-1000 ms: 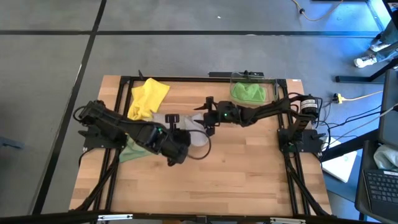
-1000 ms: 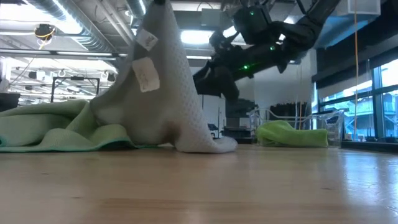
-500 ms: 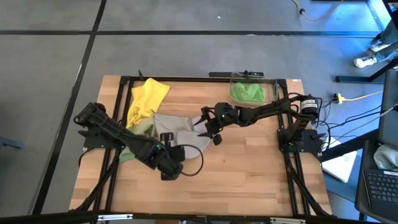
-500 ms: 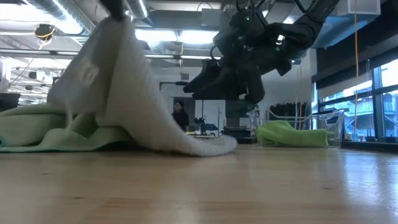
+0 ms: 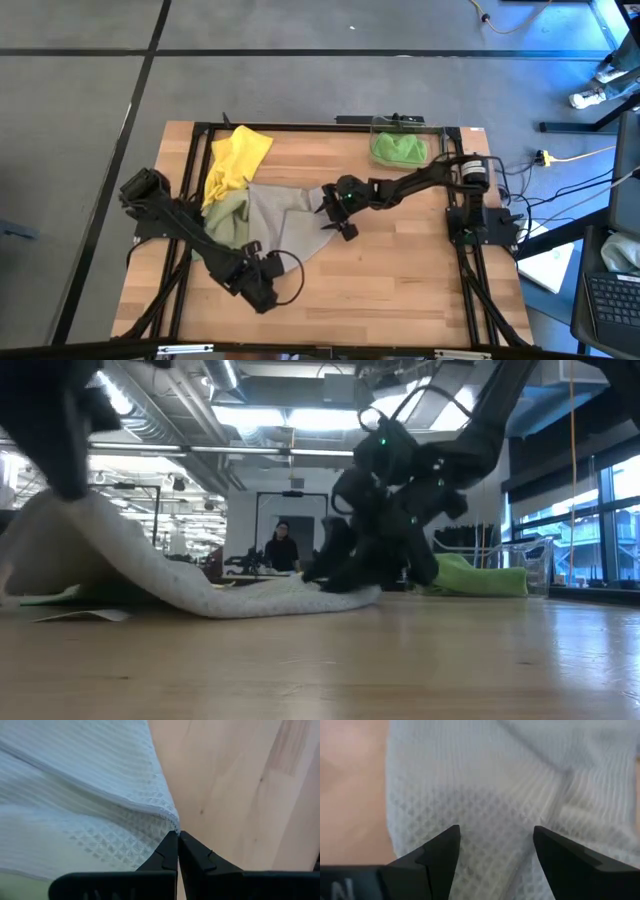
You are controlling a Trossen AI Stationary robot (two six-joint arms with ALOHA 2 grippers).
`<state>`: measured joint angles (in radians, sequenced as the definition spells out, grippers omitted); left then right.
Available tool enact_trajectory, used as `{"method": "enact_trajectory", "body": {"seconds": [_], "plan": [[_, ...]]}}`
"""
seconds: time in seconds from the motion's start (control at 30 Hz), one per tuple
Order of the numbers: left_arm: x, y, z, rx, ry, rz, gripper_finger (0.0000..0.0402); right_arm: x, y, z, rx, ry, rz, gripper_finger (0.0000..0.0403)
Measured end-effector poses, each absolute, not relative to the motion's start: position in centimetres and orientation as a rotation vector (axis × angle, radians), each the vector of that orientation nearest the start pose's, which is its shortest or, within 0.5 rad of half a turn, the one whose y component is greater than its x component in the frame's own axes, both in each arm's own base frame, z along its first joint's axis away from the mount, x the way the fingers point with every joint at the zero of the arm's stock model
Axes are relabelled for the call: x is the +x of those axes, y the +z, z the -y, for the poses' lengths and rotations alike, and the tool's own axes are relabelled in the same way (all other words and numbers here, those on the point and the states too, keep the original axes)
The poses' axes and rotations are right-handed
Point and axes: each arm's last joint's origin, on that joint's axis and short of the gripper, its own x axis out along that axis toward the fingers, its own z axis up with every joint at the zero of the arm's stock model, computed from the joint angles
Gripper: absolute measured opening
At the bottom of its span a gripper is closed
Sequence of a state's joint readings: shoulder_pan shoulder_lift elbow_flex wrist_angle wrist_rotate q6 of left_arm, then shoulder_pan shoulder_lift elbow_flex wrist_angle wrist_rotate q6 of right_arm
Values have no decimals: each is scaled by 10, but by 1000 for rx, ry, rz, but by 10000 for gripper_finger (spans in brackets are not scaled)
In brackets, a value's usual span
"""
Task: Fold microfiber towels
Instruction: Fold the gray cloth
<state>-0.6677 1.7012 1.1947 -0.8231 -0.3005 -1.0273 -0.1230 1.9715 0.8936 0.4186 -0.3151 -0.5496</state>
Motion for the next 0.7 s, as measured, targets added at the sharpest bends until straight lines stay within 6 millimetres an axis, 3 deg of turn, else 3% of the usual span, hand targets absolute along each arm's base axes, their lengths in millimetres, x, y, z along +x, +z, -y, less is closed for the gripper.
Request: {"method": "enact_trajectory", "body": {"seconds": [0.3, 0.53, 0.7], "plan": [[251, 188, 205, -335, 247, -1076, 0, 356, 94, 36, -218, 325, -742, 255], [253, 188, 201, -211, 223, -1052, 0, 336, 91, 26, 116, 424, -981, 255], [260, 188, 192, -161, 217, -1054, 0, 330, 90, 8, 457, 489, -1084, 254]]}}
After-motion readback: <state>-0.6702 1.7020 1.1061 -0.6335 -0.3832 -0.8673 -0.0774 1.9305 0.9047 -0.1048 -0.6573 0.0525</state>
